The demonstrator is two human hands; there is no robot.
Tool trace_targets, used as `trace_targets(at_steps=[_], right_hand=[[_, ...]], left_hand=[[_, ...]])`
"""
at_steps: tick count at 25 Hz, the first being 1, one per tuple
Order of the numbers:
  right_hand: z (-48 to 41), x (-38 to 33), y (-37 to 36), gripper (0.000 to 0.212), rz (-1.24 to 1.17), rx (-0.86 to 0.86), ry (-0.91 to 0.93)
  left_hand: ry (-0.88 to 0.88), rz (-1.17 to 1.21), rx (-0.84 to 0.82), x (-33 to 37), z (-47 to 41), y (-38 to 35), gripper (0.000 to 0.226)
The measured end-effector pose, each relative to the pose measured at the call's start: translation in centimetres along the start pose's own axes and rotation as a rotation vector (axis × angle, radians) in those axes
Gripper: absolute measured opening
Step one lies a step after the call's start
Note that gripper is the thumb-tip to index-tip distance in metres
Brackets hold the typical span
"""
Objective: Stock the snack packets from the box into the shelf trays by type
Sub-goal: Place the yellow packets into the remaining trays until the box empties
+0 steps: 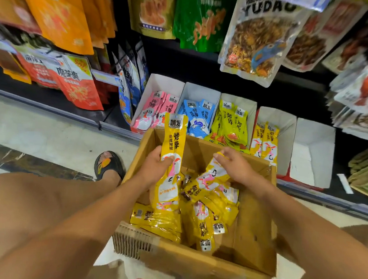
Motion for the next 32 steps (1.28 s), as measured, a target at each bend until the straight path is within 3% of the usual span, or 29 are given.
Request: trace_targets(at_steps=[3,8,12,17,19,22,28,32], right_hand=[[-0.1,-3.0,5.5,0.025,0.040,0.081,0.076],[1.6,-7.7,12.6,0.030,-0.030,0.227,0.236],[2.9,-8.4,13.6,0.025,-0.180,0.340,0.226],[1.8,-6.4,12.5,0.025,-0.354,0.418,0.107],[1.0,-5.8,12.5,0.029,-0.365,0.463,0.075],[-0.3,-4.7,12.5,0.032,-0.360,0.507,0.034],[-2.3,-3.6,11.7,0.029,-0.421,0.496,-0.067],[-2.2,-3.7,10.3,0.048,-0.597,0.375,-0.153]], left_hand=[[-0.093,-0.043,-0.029,3.9,-0.4,0.4,0.021],[-0.107,-0.208,-0.141,10.3,-1.0,0.7,0.075],[-0.117,-0.222,-0.261,13.0,-0.3,-2.0,0.075],[-0.030,-0.023,-0.400,12.4,-0.5,-5.6,0.062],[-0.006,0.080,-0.454,11.6,-0.9,-6.3,0.045],[-0.012,0.101,-0.433,10.6,-1.7,-6.9,0.033],[0.003,0.031,-0.371,9.5,-3.0,-7.3,0.032],[-0.033,0.060,-0.254,9.8,-3.4,-6.8,0.030]])
Point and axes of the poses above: each hand's wrist, its own z-axis away from the middle knuckle, its own y-axis out of the back of the hand, x = y × z, the point moved 1 cm from there along -z, towards the middle knuckle
